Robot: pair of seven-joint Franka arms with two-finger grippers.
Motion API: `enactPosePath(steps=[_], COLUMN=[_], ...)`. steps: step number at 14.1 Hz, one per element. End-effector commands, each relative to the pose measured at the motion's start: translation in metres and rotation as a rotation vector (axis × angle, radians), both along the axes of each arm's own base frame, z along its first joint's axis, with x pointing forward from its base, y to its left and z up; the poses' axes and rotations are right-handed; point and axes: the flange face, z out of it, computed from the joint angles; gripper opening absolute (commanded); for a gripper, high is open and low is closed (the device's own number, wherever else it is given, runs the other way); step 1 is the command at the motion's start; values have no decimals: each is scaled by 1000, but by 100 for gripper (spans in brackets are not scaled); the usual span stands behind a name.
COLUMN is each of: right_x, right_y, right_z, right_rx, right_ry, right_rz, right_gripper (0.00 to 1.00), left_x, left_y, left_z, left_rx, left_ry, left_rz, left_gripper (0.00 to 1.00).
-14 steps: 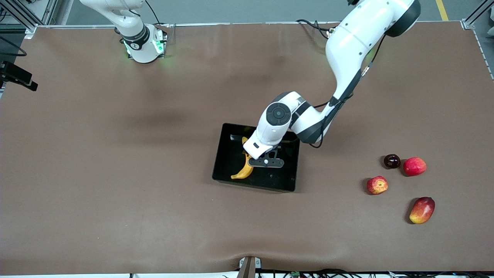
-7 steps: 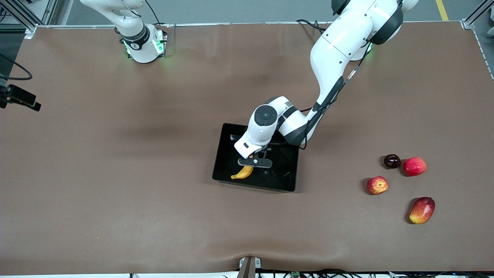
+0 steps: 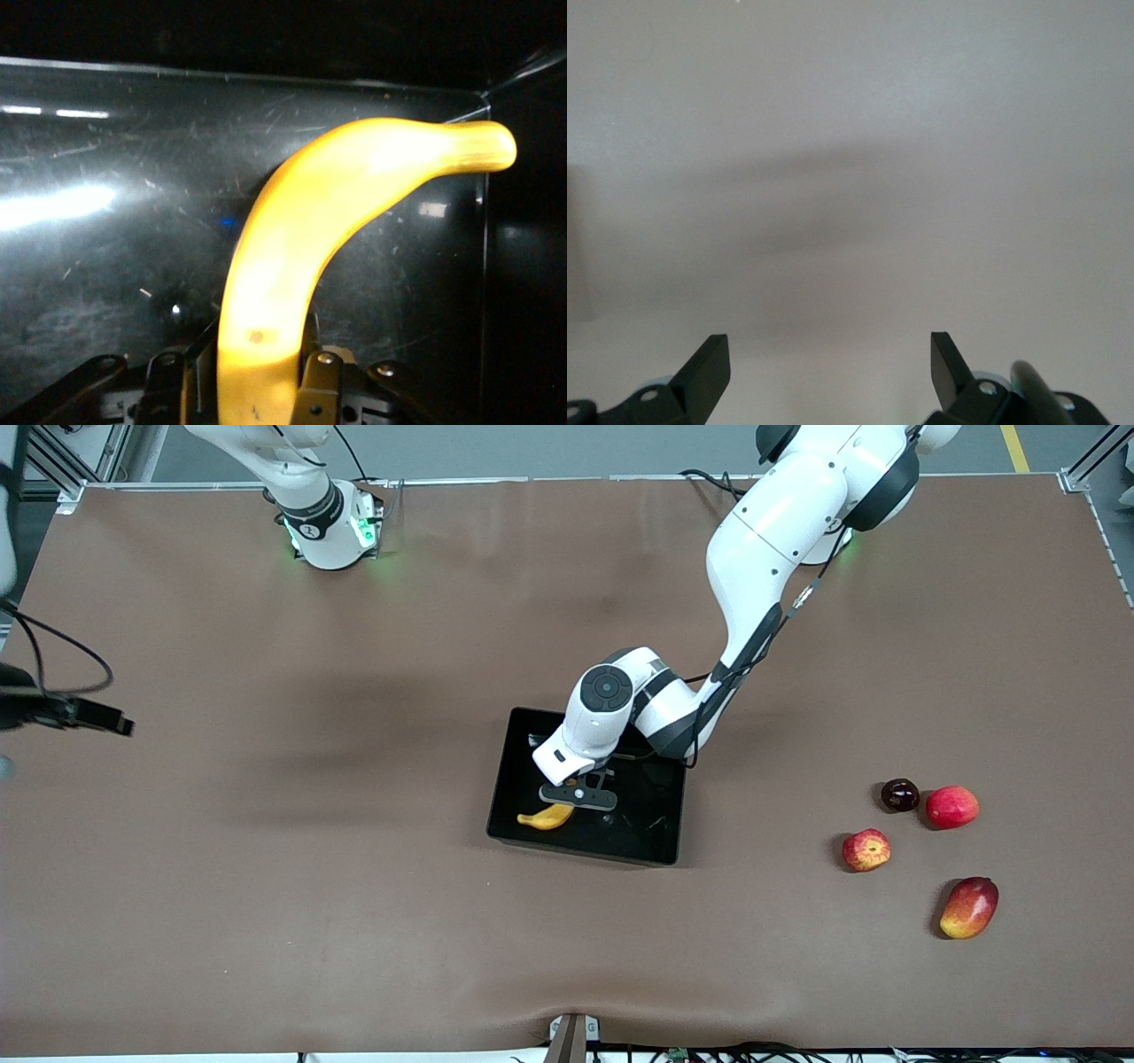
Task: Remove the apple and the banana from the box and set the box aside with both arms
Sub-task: 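Grasp the banana with the left gripper while the right gripper reaches the tray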
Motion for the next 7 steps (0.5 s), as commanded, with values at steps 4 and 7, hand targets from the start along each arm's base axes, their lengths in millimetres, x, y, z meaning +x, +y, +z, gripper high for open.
enactPosePath(steps=[4,7], right_x=[6,10], right_y=[66,133], right_z=[-17,-32], right_rx=[158,150], right_ry=[75,102], right_rz=[49,116], right_gripper=[100,100], left_x=[32,37], left_y=[18,23], left_z=[47,83], left_rx=[-2,11], left_ry=[-98,-110], left_rz=[10,21], left_gripper=[0,0])
